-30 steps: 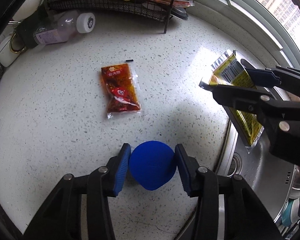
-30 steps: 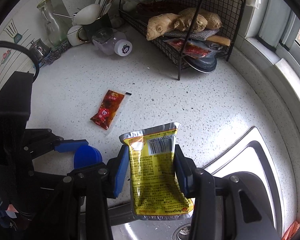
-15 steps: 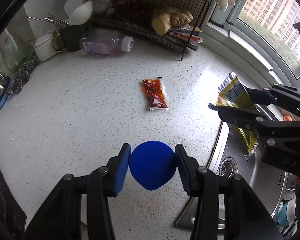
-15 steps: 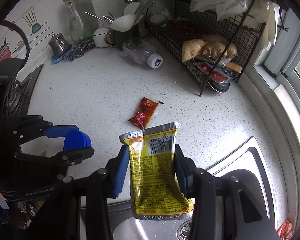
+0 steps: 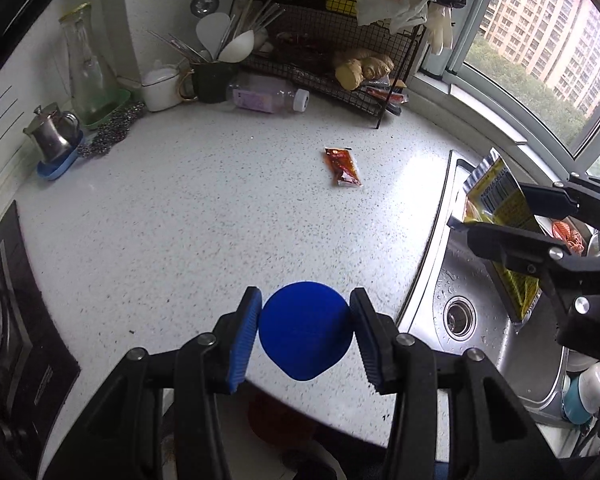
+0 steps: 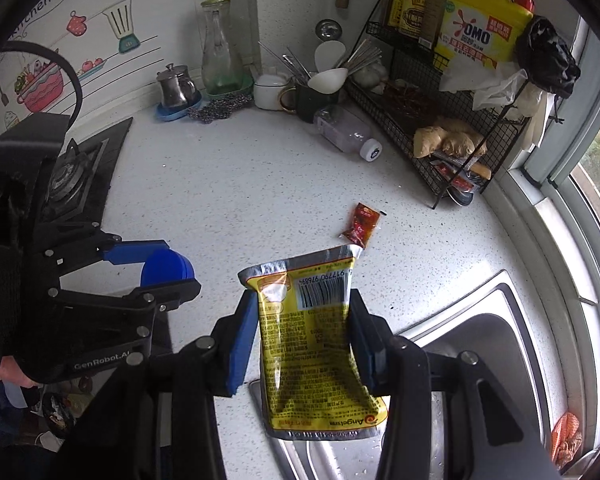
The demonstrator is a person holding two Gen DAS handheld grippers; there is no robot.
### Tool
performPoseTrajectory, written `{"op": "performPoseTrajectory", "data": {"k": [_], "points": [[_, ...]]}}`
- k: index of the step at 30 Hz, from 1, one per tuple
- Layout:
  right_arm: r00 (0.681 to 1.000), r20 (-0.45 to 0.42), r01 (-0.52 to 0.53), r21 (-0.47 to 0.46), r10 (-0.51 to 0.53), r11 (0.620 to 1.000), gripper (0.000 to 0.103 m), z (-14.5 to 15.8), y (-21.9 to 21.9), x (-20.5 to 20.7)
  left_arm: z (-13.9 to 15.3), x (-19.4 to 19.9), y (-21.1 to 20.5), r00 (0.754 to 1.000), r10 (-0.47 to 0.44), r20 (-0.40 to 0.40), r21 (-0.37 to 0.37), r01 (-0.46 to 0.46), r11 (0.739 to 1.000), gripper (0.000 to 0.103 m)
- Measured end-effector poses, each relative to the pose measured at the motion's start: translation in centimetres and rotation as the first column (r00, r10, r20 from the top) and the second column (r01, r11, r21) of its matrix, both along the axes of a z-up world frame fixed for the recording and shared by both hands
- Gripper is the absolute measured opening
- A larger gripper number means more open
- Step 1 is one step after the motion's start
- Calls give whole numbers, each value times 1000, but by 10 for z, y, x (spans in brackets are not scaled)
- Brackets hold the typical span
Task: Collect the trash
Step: 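Carry the lid and packet in both tools down to the red bin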
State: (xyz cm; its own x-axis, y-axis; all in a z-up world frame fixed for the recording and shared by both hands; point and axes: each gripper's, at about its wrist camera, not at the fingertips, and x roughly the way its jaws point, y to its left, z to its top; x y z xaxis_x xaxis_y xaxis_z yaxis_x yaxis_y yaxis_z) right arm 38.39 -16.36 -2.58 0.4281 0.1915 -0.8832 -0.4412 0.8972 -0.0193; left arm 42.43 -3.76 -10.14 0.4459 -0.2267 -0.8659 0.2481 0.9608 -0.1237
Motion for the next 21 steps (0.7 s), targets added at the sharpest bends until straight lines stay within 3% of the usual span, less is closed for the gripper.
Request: {"op": "performPoseTrajectory", "data": {"k": [7, 13, 21], "points": [[999, 26, -43, 3, 43, 999, 41, 4, 38, -56, 8, -72, 45, 998, 54, 26, 26, -55, 998, 43], [995, 21, -93, 22, 93, 995, 41, -10, 72, -111, 8, -143, 79, 993, 118, 32, 66, -120, 991, 43], [985, -74, -157, 31, 159, 987, 41, -53, 117, -174, -26, -213, 114, 981, 183, -57, 72, -179, 981, 43]]}}
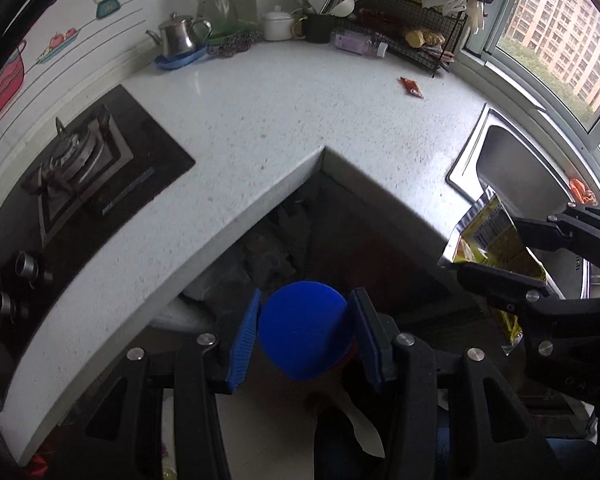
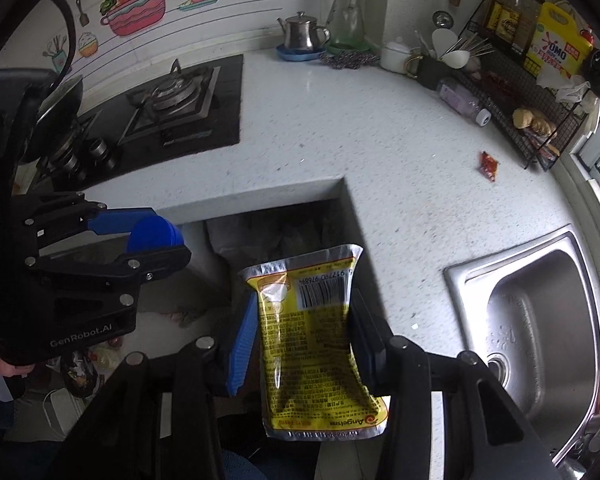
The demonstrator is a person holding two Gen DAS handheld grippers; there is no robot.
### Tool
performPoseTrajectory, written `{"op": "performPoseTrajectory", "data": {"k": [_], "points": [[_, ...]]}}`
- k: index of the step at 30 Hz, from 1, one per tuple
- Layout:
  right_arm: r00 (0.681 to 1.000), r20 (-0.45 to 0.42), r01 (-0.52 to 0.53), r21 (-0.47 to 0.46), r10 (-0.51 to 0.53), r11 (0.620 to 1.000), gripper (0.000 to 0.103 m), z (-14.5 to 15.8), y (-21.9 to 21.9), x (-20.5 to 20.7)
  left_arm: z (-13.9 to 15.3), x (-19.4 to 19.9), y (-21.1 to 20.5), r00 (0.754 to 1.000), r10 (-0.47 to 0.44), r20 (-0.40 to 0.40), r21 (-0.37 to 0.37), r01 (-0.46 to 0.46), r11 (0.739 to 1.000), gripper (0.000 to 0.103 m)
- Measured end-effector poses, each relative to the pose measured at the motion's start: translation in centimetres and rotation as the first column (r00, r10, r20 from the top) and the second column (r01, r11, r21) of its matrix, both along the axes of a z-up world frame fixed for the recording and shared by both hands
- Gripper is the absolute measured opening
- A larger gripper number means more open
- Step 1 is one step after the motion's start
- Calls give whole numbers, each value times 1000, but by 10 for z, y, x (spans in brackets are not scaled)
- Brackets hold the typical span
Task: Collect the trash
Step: 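Carry the lid and packet in both tools down to the red bin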
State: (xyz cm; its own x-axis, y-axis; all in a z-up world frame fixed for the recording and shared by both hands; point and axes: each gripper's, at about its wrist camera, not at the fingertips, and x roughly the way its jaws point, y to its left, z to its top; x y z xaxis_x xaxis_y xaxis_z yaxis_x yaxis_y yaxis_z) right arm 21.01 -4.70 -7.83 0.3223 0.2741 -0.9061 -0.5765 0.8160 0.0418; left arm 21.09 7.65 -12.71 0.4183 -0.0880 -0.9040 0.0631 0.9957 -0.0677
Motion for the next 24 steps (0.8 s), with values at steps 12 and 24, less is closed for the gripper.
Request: {"op": "performPoseTrajectory", "data": {"k": [12, 24], "points": [[991, -130, 8, -51, -15, 999, 41, -101, 25, -38, -108, -43, 12, 985, 51, -167, -24, -56, 998, 43], [975, -160, 134, -127, -154, 983, 41, -239, 2, -24, -262, -20, -14, 961, 7, -275, -95, -34, 995, 43]]}}
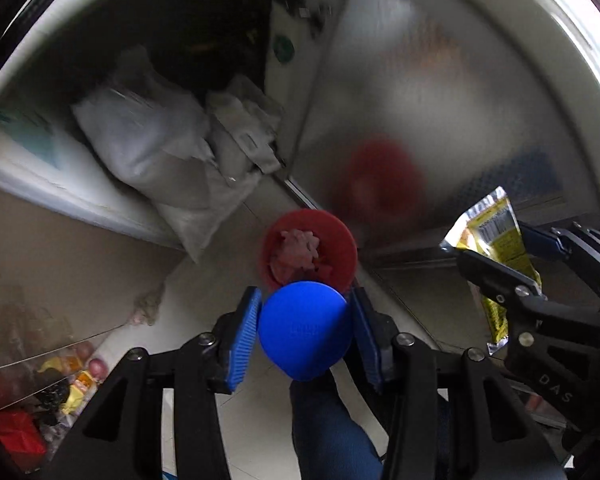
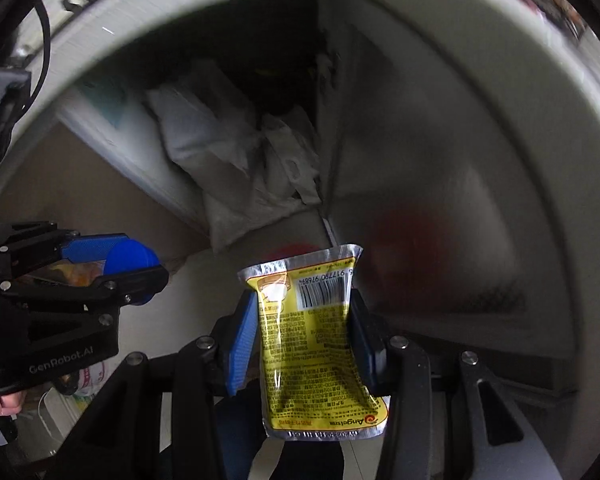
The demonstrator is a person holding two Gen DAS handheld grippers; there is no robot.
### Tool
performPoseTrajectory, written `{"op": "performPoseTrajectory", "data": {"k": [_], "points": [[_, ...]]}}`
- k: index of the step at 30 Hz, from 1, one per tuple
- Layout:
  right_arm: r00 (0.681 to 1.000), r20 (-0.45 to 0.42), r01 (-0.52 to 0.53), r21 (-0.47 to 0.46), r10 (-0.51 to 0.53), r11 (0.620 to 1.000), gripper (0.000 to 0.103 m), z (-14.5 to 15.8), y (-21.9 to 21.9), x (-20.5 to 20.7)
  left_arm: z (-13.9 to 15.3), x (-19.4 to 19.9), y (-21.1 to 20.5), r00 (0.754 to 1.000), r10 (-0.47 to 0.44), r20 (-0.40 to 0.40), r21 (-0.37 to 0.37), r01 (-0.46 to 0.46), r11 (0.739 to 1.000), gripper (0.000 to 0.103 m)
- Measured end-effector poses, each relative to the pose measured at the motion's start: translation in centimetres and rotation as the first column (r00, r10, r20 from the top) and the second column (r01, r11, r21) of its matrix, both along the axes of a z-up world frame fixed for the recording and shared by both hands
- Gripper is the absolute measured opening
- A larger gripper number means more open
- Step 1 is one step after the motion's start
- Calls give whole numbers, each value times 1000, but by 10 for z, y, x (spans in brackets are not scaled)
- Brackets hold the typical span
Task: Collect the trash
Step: 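Carry the lid and packet in both tools down to the red bin, then open the left gripper over the red bin to drop the blue lid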
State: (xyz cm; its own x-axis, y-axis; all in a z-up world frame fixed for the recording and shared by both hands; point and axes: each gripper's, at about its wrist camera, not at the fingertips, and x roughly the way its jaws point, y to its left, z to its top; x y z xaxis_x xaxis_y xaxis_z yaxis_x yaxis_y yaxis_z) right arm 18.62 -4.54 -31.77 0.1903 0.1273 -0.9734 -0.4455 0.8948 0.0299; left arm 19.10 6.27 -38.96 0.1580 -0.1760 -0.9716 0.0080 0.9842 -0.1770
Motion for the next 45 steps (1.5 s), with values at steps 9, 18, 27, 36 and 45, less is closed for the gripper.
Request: {"op": "performPoseTrajectory", "data": {"k": [9, 18, 27, 36, 45], "points": [[998, -32, 47, -53, -49, 997, 41, -76, -24, 9, -96, 25, -34, 998, -39, -41, -29, 38, 999, 43], [993, -86, 83, -47, -86, 995, 41, -104, -37, 11, -123, 39, -48, 998, -53, -44, -49, 51, 998, 75], [992, -98, 72, -40, -75, 997, 41, -102, -35, 14, -108, 32, -34, 998, -15, -56, -14, 15, 1000, 76], [994, -111, -15, -5, 14, 1000, 42, -104, -10, 16, -91, 15, -2, 995, 89, -37, 16, -89, 996, 88], [986, -141, -90, -8, 88, 996, 42, -121, 14, 18, -99, 3, 28, 986, 162, -42, 8, -162, 987, 103]]}}
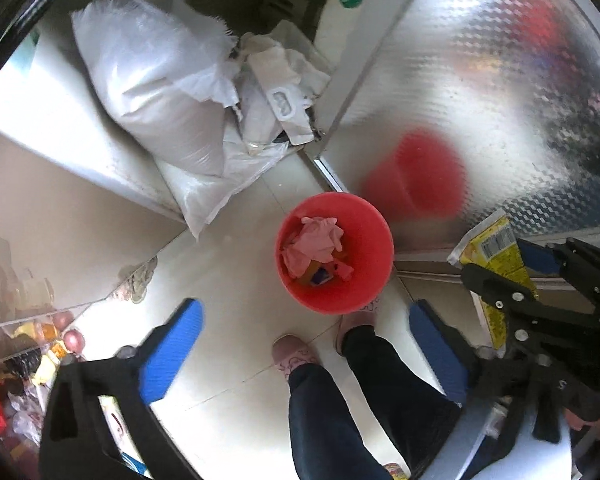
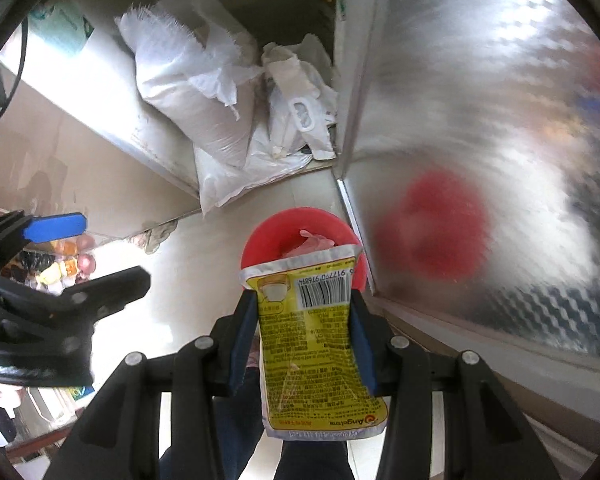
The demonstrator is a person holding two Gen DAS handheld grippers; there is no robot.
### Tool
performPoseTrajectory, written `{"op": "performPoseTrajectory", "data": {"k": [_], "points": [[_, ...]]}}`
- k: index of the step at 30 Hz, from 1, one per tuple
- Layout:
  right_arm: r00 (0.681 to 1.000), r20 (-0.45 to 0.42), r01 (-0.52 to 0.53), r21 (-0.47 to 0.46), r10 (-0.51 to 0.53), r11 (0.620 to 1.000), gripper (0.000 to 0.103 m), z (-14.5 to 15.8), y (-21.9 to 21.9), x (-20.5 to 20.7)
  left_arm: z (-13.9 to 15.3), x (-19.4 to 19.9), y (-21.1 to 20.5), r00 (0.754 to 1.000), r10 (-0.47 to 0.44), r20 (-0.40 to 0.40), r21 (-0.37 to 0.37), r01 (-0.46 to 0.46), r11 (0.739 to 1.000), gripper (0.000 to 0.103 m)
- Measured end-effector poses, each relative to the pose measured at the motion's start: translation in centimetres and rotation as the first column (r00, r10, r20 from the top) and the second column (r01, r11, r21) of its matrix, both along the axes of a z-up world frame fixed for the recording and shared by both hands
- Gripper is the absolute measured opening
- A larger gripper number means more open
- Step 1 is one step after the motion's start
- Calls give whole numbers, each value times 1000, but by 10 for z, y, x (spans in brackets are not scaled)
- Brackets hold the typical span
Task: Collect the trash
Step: 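Open the left gripper over the red bin to drop the blue lid, then open the right gripper over the red bin to drop the packet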
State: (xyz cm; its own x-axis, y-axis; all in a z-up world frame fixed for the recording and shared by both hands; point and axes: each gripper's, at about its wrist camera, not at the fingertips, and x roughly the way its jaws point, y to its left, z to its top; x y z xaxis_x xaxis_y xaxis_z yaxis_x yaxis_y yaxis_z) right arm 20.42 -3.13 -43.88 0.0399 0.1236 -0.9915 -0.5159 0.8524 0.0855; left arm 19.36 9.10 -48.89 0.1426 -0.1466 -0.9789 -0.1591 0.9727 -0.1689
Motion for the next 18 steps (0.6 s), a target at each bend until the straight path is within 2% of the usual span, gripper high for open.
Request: {"op": "performPoseTrajectory", "data": {"k": [7, 12, 14, 16, 18], "points": [[999, -4, -38, -5, 38, 999, 43, -11, 11, 1, -11, -4, 10, 1000, 19, -22, -16, -19, 1000, 103], [998, 13, -67, -13, 67, 998, 47, -18, 21, 2, -16, -6, 15, 999, 19, -34, 4, -19, 1000, 103], [996, 33, -86, -45, 87, 995, 60, -20, 26, 2, -17, -8, 18, 999, 26, -37, 2, -26, 1000, 103], [994, 56, -96, -57, 99, 994, 78, -21, 28, 2, -19, -10, 20, 999, 30, -42, 9, -30, 1000, 103], [994, 50, -90, -43, 92, 995, 88, -20, 27, 2, -19, -12, 23, 999, 36, -41, 17, -35, 999, 103]]}}
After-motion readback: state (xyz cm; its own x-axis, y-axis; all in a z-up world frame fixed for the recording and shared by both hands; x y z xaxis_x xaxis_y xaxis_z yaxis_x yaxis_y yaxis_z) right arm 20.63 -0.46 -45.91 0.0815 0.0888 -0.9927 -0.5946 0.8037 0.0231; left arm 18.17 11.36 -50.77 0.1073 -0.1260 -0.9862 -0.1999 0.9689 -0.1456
